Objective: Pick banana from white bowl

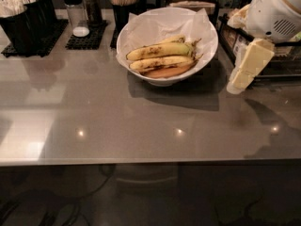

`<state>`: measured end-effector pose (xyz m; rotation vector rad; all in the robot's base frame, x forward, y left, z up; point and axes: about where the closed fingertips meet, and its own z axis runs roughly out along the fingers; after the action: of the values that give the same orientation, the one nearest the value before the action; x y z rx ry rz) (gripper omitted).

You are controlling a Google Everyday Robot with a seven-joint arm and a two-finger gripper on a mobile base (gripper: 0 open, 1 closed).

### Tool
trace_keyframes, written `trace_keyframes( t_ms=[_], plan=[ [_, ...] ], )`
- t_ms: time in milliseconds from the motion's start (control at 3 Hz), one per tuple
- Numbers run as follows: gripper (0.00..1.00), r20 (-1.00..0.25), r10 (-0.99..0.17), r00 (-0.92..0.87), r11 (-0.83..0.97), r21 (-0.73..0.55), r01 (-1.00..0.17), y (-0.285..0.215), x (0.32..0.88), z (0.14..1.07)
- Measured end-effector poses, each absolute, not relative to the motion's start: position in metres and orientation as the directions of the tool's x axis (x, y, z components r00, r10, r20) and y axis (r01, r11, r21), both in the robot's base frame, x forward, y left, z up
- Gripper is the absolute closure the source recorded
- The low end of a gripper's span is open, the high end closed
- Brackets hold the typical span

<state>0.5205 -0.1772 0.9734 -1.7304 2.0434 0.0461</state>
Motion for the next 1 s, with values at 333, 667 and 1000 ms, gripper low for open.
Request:
trace_keyframes(
  t_ms=[333,667,1000],
  plan=[
    [0.0,-0.415,-0.909,-0.039,0.159,-0.259,-0.953,-0.163,0.542,0.988],
    [0.0,-0.471,-0.882,0.021,0.102,-0.234,-0.967,-0.143,0.574,0.998],
    [0.0,-0.504,-0.862,0.055,0.051,-0.195,-0.979,-0.119,0.599,0.992]
  ],
)
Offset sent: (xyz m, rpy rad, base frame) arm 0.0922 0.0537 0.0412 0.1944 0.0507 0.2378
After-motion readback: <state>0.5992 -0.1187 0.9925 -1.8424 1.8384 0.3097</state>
